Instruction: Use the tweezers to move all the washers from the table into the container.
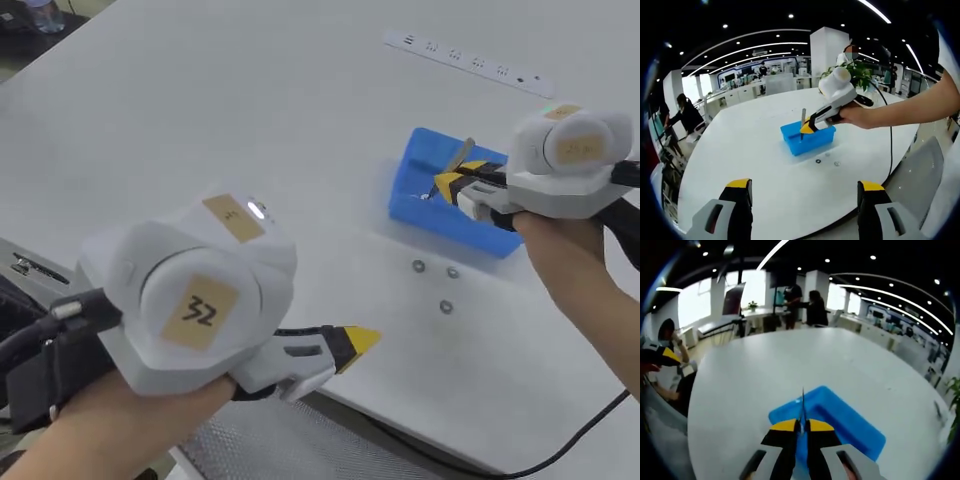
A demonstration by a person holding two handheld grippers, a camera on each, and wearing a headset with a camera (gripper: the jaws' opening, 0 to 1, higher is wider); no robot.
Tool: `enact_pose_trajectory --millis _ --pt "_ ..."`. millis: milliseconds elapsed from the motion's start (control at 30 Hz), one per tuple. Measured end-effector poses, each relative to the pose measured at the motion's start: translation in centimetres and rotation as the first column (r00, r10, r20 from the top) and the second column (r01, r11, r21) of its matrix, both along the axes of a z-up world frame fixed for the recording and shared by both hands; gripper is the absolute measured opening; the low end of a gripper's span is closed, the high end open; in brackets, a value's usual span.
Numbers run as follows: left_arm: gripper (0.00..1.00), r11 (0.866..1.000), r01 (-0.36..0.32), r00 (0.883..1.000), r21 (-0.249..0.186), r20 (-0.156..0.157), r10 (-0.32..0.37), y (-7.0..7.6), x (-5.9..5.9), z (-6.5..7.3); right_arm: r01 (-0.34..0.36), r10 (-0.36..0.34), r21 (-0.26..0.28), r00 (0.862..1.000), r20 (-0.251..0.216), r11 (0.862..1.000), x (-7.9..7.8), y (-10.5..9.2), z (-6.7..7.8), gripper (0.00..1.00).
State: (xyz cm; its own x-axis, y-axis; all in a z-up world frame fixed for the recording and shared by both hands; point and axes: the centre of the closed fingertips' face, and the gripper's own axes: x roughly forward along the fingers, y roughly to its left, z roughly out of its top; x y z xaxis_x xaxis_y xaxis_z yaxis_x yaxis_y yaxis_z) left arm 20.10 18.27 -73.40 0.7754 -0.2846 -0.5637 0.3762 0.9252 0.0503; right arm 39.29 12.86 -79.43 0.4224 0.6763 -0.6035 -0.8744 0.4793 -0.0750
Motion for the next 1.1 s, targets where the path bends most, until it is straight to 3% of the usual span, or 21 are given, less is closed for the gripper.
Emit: enact_pose_trajectory --millis 467,833,1100 --pt "0.88 1.0 0.0 1.0 0.002 -0.006 0.001 -0.1 0.0 -0.1 0.006 -0.007 -0.031 0.999 -0.036 1.0 0.0 -0.2 -1.8 0.03" --pt "0.88 1.0 0.0 1.0 -0.003 -0.004 0.0 -0.1 0.0 -0.1 0.032 -0.032 0.006 0.998 -0.056 0.999 0.1 -0.5 -1.6 0.03" --pt "0.88 1.0 0.002 1.0 -0.004 0.003 -0.002 -0.1 -0.1 0.2 0.02 -0.02 -0.008 0.999 -0.037 1.0 0.3 -0.2 -1.6 0.03"
